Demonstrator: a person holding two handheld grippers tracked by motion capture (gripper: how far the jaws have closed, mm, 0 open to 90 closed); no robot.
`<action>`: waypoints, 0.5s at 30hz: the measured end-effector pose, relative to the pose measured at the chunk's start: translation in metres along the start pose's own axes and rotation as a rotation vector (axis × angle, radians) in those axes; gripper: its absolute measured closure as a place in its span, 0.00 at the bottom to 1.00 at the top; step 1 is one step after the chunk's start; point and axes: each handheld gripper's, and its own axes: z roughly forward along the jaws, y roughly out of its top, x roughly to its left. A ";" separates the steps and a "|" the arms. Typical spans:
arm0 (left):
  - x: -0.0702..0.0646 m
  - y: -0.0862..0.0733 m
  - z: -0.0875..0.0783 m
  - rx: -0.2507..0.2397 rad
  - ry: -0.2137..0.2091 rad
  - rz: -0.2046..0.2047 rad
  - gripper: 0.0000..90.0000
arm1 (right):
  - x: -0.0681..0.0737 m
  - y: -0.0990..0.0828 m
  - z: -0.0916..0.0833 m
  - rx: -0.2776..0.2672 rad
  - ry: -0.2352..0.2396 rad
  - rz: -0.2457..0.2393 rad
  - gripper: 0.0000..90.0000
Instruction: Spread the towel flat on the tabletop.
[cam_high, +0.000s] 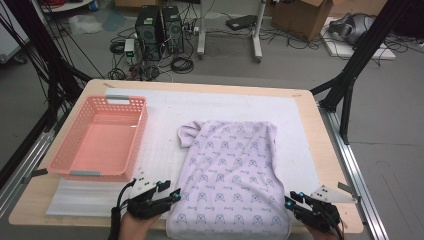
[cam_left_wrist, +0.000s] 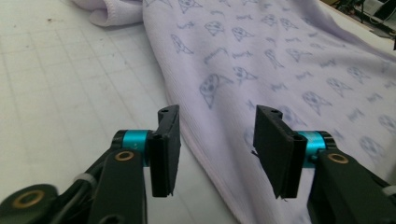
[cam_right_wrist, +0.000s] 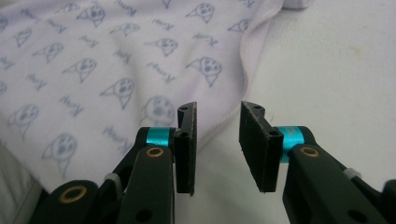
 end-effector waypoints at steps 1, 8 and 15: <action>0.001 0.003 0.006 0.013 0.004 0.000 0.55 | -0.002 0.003 0.003 0.001 0.005 0.006 0.74; -0.002 0.012 0.040 0.091 0.036 -0.001 0.53 | -0.004 0.017 0.029 0.045 -0.044 -0.034 0.63; -0.012 0.008 0.038 0.108 0.040 0.067 0.95 | -0.003 0.012 0.038 0.049 -0.007 -0.023 0.95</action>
